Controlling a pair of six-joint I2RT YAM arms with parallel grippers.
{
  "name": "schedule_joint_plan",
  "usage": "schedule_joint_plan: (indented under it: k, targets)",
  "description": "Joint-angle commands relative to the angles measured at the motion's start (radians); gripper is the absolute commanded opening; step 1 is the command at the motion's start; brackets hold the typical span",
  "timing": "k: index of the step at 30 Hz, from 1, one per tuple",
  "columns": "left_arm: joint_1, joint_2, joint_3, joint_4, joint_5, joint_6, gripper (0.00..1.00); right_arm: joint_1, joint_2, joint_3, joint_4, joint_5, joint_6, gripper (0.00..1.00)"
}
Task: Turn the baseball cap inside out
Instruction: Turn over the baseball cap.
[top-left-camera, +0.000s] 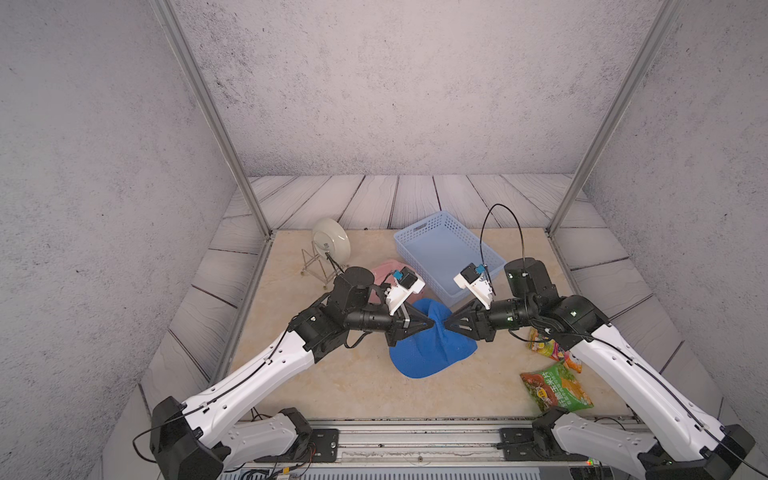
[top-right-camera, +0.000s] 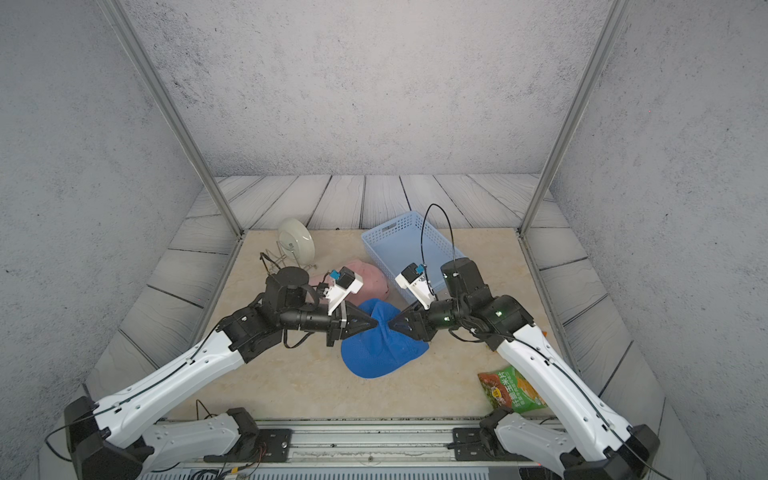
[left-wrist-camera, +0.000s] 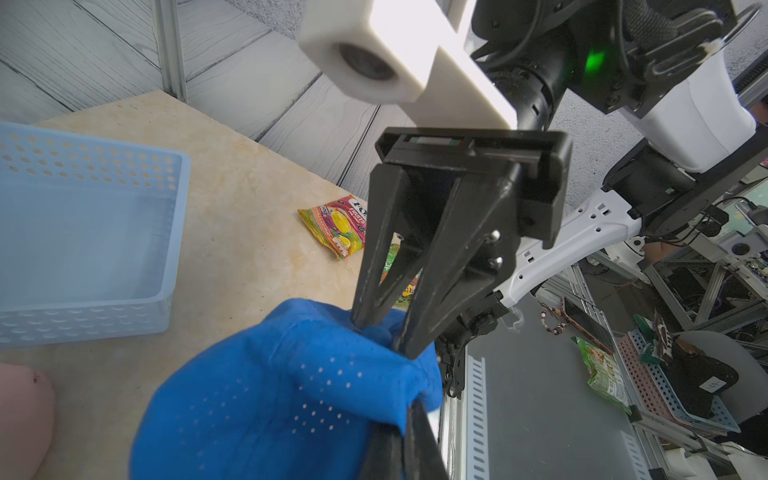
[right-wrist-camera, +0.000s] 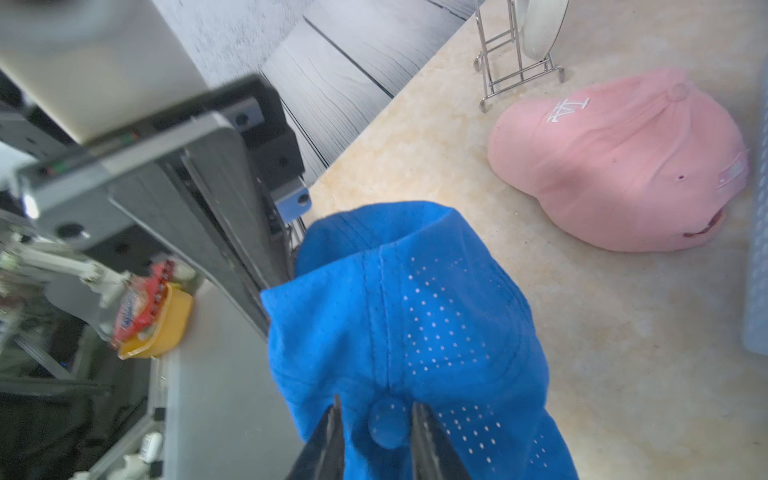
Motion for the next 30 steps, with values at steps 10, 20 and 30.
schedule_joint_plan:
  k: [10, 20, 30]
  targets:
    - [0.007, -0.008, 0.027, 0.039, 0.019, 0.004, 0.0, 0.001, -0.011, -0.016, -0.001, -0.025, -0.008, 0.51]
    - [0.008, -0.013, 0.027, 0.049, 0.03, -0.001, 0.0, 0.0, 0.001, -0.061, 0.032, -0.053, -0.03, 0.84]
    - [0.009, -0.003, 0.021, 0.014, -0.044, 0.011, 0.0, 0.001, -0.034, -0.074, 0.101, -0.035, 0.044, 0.22]
